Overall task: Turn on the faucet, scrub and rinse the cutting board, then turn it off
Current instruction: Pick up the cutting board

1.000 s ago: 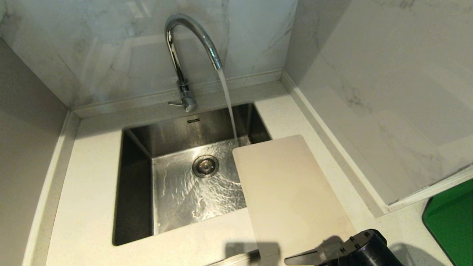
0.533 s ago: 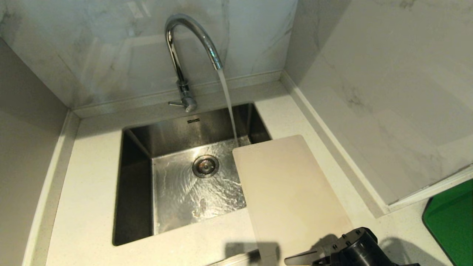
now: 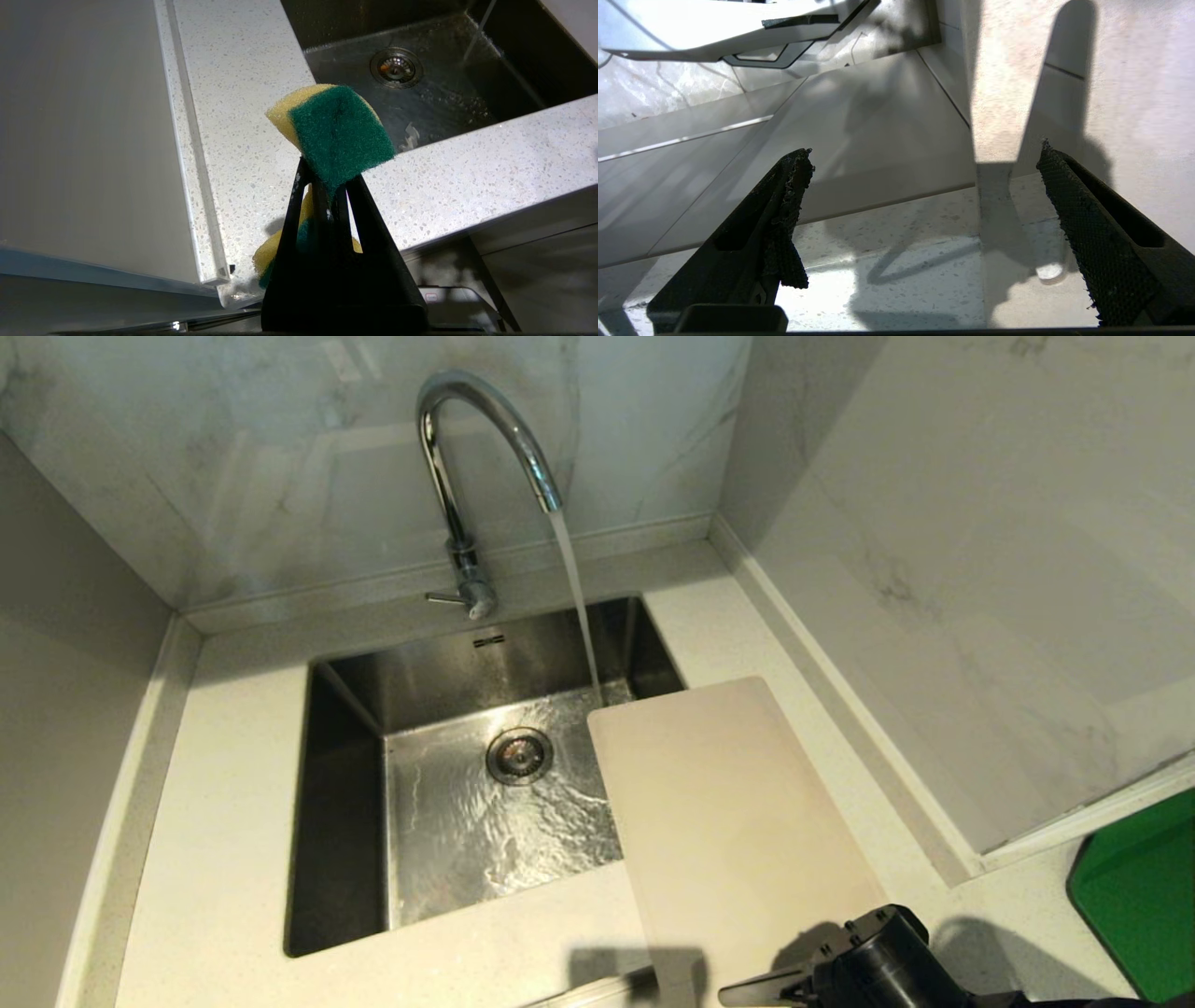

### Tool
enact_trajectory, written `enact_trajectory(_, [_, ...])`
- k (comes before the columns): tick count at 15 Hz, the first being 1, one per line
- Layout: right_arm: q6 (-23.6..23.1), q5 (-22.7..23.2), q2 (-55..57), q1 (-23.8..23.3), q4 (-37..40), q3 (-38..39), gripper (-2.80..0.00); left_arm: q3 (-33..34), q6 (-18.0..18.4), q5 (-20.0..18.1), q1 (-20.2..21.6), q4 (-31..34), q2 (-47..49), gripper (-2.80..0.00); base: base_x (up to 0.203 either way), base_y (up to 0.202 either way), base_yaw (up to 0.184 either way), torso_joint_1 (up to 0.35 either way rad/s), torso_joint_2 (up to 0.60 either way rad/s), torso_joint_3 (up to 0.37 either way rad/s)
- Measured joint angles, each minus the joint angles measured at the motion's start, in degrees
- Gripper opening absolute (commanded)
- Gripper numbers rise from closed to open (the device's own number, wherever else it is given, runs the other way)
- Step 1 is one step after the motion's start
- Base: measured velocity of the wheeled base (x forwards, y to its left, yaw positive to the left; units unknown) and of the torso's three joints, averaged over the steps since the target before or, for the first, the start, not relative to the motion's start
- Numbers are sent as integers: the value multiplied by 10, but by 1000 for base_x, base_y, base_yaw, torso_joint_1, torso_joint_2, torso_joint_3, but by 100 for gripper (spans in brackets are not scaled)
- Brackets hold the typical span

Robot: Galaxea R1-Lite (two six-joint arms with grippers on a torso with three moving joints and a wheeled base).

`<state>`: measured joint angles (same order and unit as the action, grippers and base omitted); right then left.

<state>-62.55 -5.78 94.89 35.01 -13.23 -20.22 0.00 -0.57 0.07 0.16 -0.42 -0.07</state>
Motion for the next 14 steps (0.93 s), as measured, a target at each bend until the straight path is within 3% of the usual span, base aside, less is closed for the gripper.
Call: enact_trajectory(14, [-14, 0, 80, -30, -47, 3, 0, 0, 0, 0, 0, 0, 0, -280, 0, 0, 0, 0, 0, 0])
